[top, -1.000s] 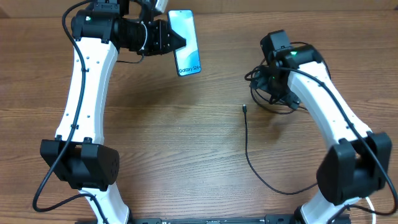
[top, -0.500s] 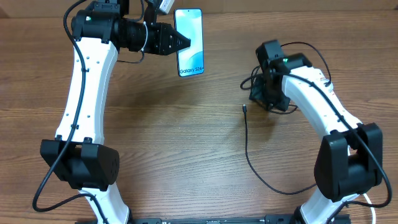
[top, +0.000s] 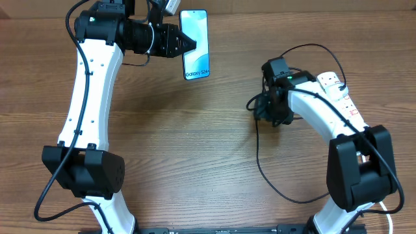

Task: Plug charger to phone and switch on socket
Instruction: 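Move the right gripper over the black cable's USB-C plug on the table, then lower the right gripper and close it on the USB-C plug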

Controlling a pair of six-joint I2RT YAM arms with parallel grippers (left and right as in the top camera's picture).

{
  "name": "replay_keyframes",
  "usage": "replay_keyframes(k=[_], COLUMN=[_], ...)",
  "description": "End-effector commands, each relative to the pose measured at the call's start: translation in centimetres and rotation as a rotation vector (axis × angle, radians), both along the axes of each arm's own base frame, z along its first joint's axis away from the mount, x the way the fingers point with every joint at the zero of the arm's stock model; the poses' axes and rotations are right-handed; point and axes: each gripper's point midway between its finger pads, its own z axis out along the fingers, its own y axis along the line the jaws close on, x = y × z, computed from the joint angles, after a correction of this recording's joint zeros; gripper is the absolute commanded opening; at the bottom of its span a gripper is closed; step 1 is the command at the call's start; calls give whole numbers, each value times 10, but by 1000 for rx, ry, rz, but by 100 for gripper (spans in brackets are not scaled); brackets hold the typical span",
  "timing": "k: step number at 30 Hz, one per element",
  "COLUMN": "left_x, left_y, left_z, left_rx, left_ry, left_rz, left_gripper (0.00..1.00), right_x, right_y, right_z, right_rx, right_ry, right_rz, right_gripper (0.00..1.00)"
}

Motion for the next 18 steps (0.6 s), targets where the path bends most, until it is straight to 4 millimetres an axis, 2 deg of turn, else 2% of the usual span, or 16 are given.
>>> replay_keyframes(k=[1,7,14,18], left_x=[-2,-4,-5,-6], left_y=[-5,-5,-5,-5], left_z=[9,8,8,7], left_rx=[-19,-19,-22,-21], left_ry=[-14,-3,2,8], left_rz=[-12,-10,-12,-13], left_gripper=[4,4,4,4], right_x=[-4,1,4,12], right_y=[12,5,4,7], right_z=[1,1,-36,-45], right_rx=[-13,-90,-124,-117], right_ry=[-1,23,98,76], right_rz=[62,65,74,73], right_gripper=[63,65,64,61])
